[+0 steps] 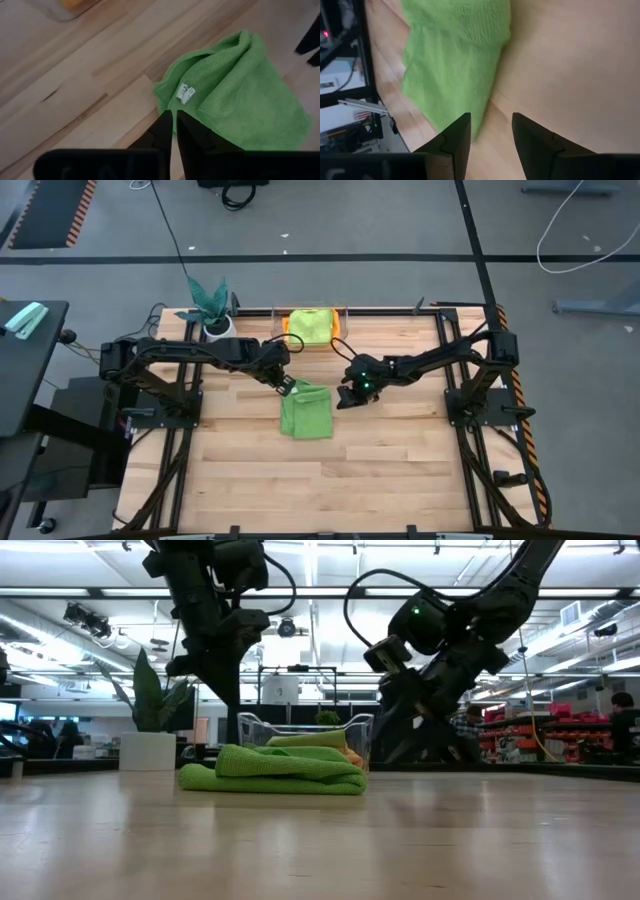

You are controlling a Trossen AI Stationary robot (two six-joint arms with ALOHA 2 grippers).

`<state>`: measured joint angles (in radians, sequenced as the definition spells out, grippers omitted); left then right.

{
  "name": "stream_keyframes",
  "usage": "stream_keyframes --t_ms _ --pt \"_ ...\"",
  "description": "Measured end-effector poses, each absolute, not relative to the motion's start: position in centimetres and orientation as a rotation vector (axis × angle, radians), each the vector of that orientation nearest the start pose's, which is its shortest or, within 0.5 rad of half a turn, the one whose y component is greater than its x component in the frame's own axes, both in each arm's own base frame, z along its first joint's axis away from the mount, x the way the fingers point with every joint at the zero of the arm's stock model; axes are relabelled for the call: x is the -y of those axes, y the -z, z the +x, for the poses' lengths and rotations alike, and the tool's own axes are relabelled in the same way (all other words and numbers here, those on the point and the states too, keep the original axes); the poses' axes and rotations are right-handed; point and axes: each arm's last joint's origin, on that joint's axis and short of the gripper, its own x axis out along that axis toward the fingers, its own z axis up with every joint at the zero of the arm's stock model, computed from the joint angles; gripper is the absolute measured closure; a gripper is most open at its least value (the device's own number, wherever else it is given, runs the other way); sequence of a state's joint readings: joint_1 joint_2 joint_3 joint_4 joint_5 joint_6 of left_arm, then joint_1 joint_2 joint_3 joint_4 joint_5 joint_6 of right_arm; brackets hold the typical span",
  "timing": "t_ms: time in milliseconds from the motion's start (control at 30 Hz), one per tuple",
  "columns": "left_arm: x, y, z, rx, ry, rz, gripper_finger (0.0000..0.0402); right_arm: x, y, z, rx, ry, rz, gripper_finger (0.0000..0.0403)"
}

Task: Fold microfiber towels
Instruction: Put the green towel into the transparent bin

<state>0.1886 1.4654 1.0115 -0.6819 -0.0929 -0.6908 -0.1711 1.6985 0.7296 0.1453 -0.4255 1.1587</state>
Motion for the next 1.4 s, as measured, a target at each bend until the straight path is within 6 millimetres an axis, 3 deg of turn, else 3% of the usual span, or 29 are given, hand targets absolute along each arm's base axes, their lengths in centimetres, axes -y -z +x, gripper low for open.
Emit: stream_keyframes --t_ms 433,933,1400 --pt "-5.5 -22.5 27.5 -0.997 -0.634 -0.662 0.0386 4.0 -10.6 32.5 -0.856 0.243 1.337 0.0252" --pt "-5.5 -22.6 27.6 -0.986 -0.632 -0.666 0.0378 4.1 -10.0 36.3 -0.833 0.177 1.315 0.0252" --pt "-5.4 -22.4 27.2 -1.027 -0.647 -0.667 0.0382 3.6 -9.4 36.1 -0.874 0.283 1.347 0.0252"
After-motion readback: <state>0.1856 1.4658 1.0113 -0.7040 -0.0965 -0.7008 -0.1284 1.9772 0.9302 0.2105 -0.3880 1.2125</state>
